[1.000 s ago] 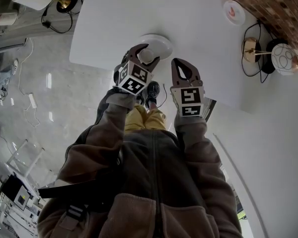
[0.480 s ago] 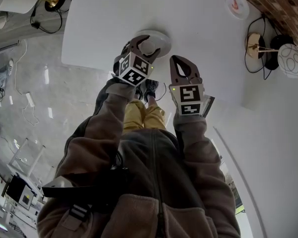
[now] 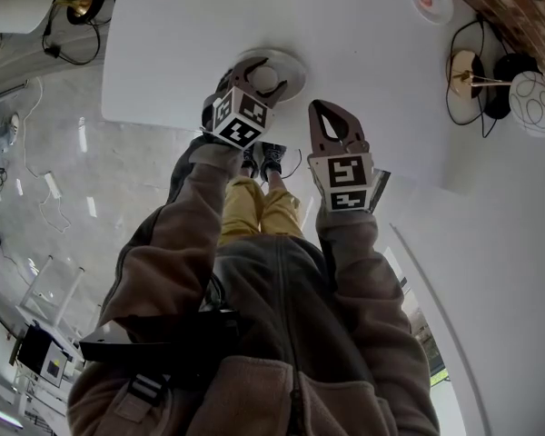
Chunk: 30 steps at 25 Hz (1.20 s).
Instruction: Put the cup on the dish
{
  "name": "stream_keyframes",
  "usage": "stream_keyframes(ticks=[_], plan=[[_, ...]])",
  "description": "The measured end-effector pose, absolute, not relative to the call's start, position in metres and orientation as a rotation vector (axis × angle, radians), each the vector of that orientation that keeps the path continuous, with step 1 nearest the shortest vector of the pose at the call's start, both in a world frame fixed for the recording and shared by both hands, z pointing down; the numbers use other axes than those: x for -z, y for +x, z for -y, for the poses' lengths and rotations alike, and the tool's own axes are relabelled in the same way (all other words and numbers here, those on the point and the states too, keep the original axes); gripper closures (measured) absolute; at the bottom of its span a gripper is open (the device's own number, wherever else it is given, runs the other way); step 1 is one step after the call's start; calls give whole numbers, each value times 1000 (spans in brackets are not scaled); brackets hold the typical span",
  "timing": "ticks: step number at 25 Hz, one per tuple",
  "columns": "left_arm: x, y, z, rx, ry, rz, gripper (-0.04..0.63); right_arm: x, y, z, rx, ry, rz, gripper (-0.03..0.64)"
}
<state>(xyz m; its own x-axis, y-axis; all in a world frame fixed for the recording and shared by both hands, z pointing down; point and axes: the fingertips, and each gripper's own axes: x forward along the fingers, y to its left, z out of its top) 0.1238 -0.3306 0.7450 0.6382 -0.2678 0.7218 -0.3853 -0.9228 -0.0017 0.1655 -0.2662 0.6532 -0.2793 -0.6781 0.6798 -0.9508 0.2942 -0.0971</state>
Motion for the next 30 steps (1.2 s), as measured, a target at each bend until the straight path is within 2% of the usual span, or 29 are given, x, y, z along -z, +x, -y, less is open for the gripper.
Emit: stream_keyframes(ticks=[16,22,29,30], plan=[[-729,114,326,-1030,2697,581,333,-646,174,256,-689,1478,2043,614],[-679,76,311,-894,2681,750,333,-621,179,251,-651,1530,2050,614],[-584,46,312,-746,2701,941,337,-538,151,264,-509,1548,2160,614],[-567,41,315,-722,2711,978,404,-523,147,265,-481,1554,2178,614]])
